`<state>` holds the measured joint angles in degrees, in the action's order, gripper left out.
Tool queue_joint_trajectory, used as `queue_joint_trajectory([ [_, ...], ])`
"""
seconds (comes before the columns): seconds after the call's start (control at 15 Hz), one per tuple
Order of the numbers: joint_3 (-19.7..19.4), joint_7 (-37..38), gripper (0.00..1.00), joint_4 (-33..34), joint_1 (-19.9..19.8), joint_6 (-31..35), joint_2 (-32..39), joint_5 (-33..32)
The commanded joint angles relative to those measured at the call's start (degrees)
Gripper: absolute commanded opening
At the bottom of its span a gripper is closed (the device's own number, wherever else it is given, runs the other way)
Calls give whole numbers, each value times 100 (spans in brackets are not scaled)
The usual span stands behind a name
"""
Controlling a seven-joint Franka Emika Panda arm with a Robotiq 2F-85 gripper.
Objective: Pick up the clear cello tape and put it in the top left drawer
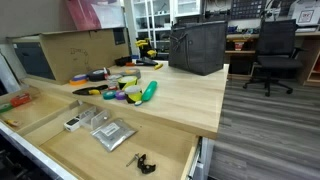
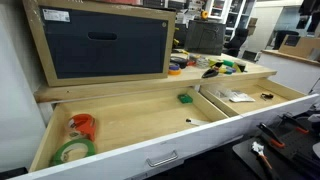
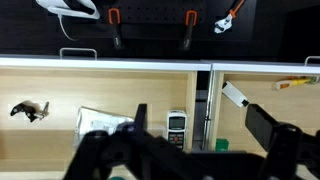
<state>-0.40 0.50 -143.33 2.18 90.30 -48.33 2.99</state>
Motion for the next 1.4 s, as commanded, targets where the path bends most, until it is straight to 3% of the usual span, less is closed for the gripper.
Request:
queue_joint_trajectory([
  [0.0,36,-33,100,13,-54,-13,6,24],
  [0.73,36,-33,100,13,-54,-13,6,24],
  [1.33,-8,149,100,291,-128,476,721,163],
])
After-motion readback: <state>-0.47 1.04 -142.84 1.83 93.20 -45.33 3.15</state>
